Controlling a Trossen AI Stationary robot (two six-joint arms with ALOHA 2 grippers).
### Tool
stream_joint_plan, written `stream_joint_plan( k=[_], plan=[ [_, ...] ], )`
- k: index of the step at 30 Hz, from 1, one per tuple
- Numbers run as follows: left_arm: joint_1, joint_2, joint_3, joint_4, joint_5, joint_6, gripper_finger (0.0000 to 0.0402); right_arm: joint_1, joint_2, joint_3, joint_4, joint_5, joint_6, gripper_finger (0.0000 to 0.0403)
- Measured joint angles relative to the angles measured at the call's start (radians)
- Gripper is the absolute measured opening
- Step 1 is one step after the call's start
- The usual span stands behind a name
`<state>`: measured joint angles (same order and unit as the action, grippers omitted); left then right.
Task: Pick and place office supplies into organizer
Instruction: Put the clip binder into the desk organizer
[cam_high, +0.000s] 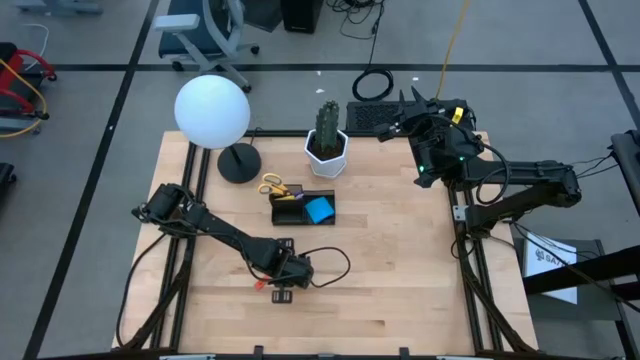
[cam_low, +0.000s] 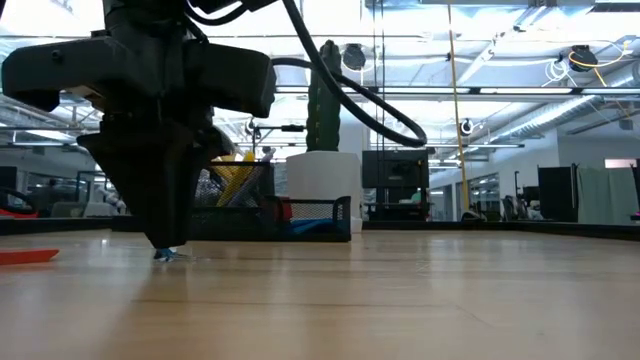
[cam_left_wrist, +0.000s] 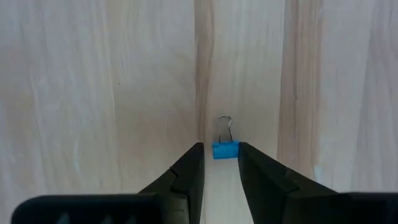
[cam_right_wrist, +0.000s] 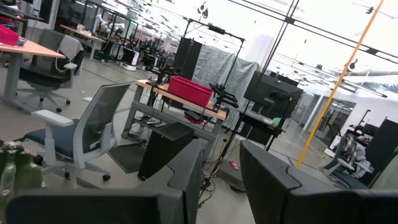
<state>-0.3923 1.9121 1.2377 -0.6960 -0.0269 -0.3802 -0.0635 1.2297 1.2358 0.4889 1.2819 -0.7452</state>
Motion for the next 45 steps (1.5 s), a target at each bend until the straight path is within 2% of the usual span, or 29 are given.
stream_joint_plan(
  k=[5, 37, 41, 45],
  plan=[
    [-0.001, 0.000, 0.000, 0.001, 0.027, -0.017, 0.0104, 0.000, 0.000, 0.000, 0.000, 0.000, 0.000, 0.0100],
    [0.012, 0.038, 0.003, 0.021, 0.047, -0.024, 0.0104, 0.000, 0.000, 0.000, 0.000, 0.000, 0.000, 0.0100],
    [0.011, 0.038, 0.002, 0.024, 0.046, 0.011, 0.0104, 0.000, 0.000, 0.000, 0.000, 0.000, 0.000, 0.0100],
    [0.002, 0.039, 0.000, 0.034, 0.043, 0.110, 0.0104, 0.000, 0.000, 0.000, 0.000, 0.000, 0.000, 0.0100]
  ],
)
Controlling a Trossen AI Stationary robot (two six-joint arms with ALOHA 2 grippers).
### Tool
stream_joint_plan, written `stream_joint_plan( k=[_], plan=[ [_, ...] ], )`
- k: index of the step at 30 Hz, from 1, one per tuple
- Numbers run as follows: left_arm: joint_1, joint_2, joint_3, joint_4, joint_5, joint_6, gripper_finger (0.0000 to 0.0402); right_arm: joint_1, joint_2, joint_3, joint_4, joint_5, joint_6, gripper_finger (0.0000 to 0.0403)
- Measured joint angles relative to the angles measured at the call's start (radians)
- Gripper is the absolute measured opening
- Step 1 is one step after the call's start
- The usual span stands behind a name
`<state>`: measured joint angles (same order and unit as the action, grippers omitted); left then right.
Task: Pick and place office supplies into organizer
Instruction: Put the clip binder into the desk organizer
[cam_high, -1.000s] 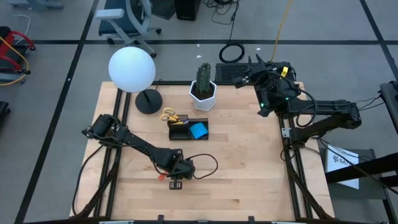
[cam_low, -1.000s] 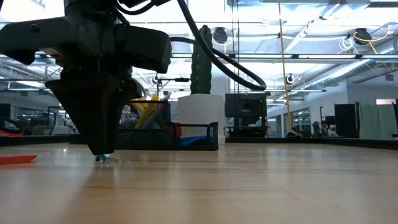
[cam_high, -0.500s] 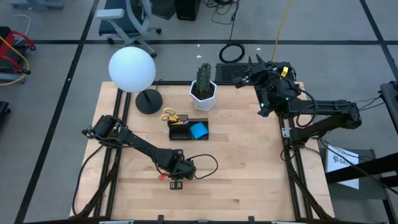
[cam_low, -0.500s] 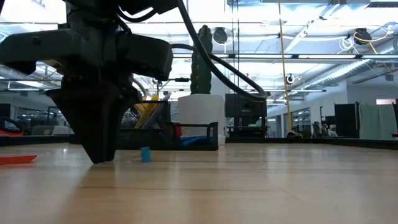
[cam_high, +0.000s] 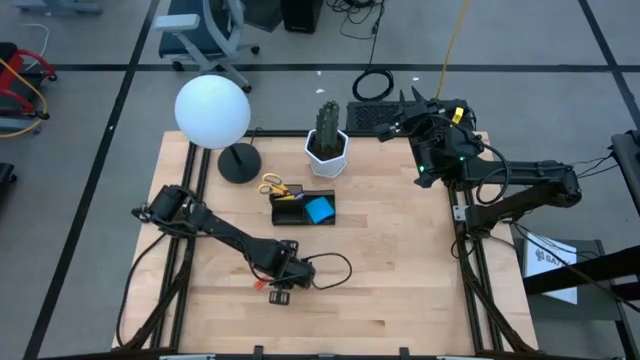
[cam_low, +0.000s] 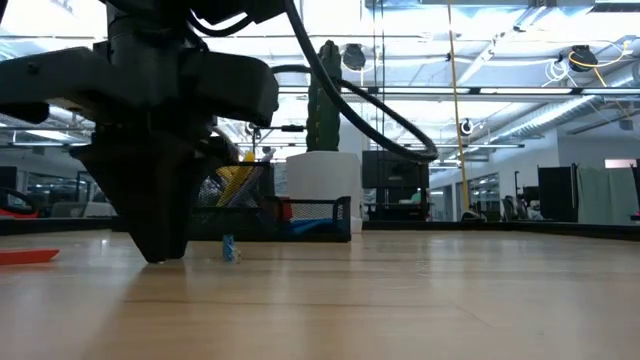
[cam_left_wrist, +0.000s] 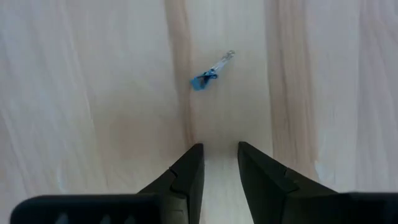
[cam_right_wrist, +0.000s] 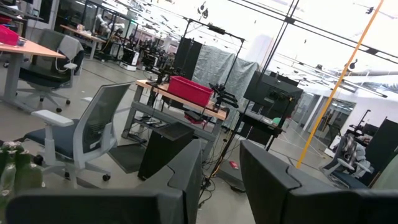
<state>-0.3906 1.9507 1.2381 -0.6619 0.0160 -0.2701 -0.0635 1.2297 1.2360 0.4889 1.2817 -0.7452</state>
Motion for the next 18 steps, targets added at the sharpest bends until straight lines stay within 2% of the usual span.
stream_joint_plan(
  k=[6, 18],
  plan=[
    [-0.006, -0.004, 0.000, -0.001, -0.045, 0.084, 0.0104, 0.000, 0.000, 0.000, 0.000, 0.000, 0.000, 0.0100],
    [0.022, -0.011, -0.002, 0.001, -0.063, 0.216, 0.0104, 0.000, 0.000, 0.000, 0.000, 0.000, 0.000, 0.0100]
  ],
)
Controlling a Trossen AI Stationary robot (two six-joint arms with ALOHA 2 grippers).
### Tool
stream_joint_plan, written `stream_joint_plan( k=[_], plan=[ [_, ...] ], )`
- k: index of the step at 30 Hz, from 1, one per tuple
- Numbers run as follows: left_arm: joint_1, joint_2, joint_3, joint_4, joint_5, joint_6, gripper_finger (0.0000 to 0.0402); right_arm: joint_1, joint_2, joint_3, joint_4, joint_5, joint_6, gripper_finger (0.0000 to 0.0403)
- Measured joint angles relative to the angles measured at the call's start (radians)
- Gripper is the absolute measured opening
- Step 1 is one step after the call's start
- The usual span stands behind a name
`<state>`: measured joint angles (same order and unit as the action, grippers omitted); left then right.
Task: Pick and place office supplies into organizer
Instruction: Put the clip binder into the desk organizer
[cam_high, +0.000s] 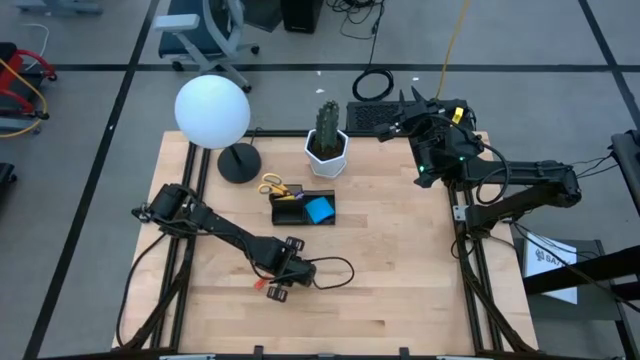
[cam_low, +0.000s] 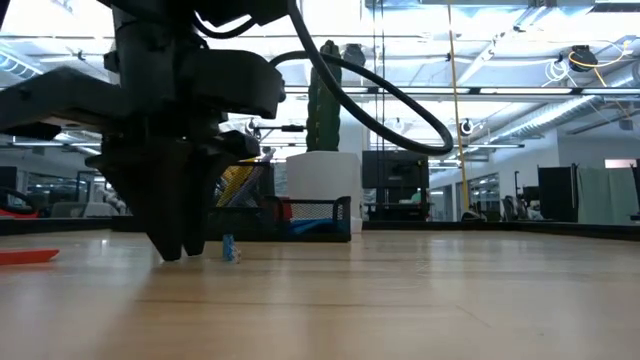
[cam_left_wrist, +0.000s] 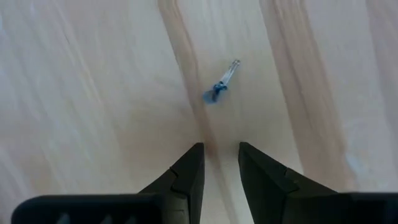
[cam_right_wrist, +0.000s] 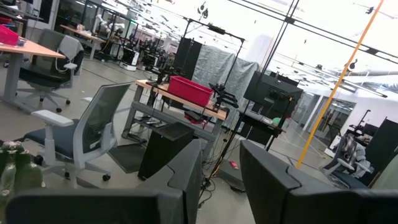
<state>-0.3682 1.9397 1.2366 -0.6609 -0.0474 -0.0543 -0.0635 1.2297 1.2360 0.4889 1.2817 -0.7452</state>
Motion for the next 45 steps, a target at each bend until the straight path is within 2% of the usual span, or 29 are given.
stream_joint_plan(
  k=[19, 29, 34, 39, 45],
  plan=[
    [0.038, -0.002, 0.000, -0.005, 0.020, 0.369, 0.0104, 0.000, 0.000, 0.000, 0.000, 0.000, 0.000, 0.0100],
    [0.057, -0.002, 0.068, 0.005, 0.013, 0.470, 0.0104, 0.000, 0.000, 0.000, 0.000, 0.000, 0.000, 0.0100],
    [0.056, -0.002, 0.084, -0.032, 0.073, 0.525, 0.0104, 0.000, 0.000, 0.000, 0.000, 0.000, 0.000, 0.0100],
    [0.056, -0.002, 0.084, -0.127, 0.068, 0.530, 0.0104, 0.000, 0.000, 0.000, 0.000, 0.000, 0.000, 0.0100],
    [0.056, -0.002, 0.084, -0.097, 0.074, 0.535, 0.0104, 0.000, 0.000, 0.000, 0.000, 0.000, 0.000, 0.0100]
  ],
)
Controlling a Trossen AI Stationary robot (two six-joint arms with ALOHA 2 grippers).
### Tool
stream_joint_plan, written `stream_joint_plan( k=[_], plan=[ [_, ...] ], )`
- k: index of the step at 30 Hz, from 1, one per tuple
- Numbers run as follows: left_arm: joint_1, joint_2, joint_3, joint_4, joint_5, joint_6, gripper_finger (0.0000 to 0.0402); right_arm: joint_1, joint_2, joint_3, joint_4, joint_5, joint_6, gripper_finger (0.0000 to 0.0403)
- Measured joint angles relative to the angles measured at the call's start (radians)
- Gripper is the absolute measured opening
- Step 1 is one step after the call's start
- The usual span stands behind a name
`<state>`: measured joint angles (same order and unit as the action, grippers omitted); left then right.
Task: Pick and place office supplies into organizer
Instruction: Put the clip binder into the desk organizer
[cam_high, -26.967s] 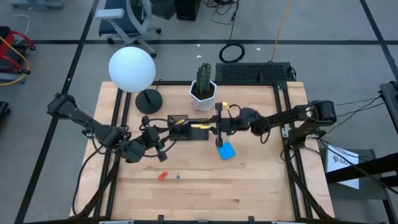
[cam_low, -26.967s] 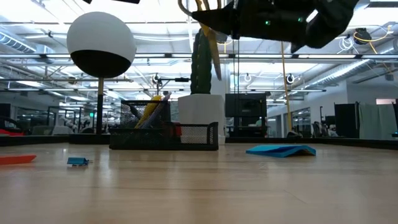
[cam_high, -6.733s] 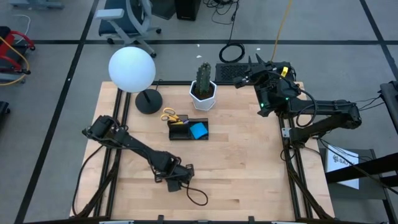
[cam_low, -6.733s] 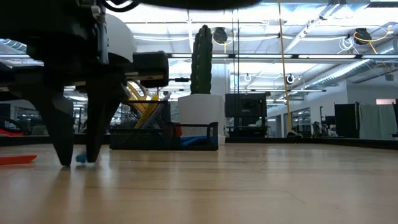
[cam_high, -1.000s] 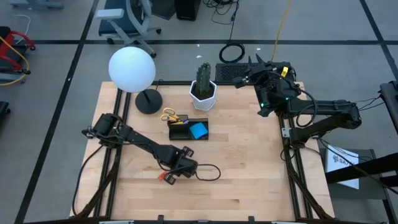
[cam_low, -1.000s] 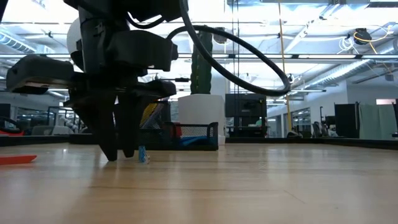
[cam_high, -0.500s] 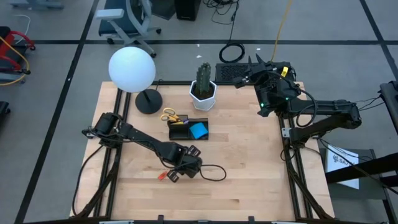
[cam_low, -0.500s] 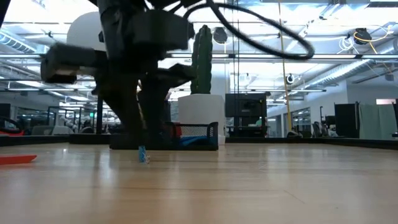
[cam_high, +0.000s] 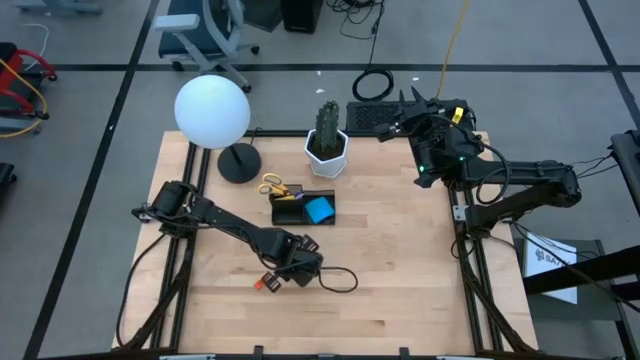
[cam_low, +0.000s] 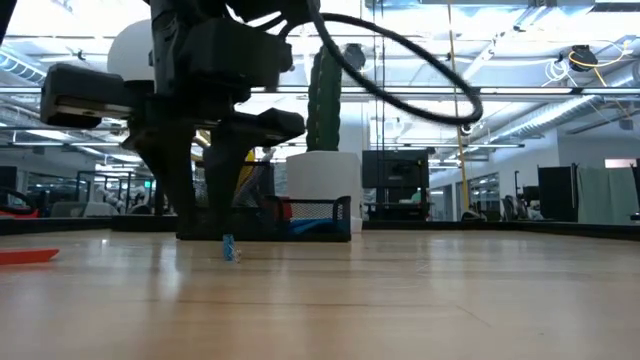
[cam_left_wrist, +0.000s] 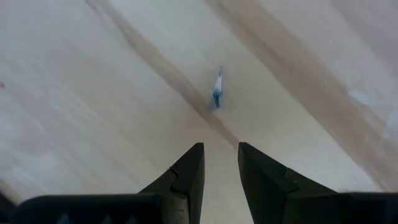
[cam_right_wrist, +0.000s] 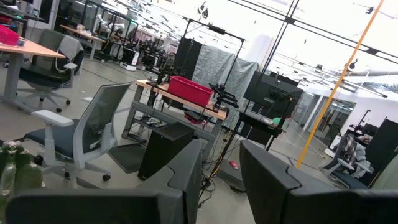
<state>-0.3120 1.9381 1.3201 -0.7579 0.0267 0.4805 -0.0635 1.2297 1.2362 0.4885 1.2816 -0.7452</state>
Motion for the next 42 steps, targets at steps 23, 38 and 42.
stream_joint_plan(
  k=[23, 38, 42],
  plan=[
    [0.000, 0.049, 0.000, 0.075, 0.025, 0.064, 0.0104, 0.000, 0.000, 0.000, 0.000, 0.000, 0.000, 0.0100],
    [0.001, 0.050, 0.000, 0.123, 0.027, 0.083, 0.0104, 0.000, 0.000, 0.000, 0.000, 0.000, 0.000, 0.0100],
    [0.001, 0.050, 0.000, 0.131, 0.028, 0.083, 0.0104, 0.000, 0.000, 0.000, 0.000, 0.000, 0.000, 0.0100]
  ],
)
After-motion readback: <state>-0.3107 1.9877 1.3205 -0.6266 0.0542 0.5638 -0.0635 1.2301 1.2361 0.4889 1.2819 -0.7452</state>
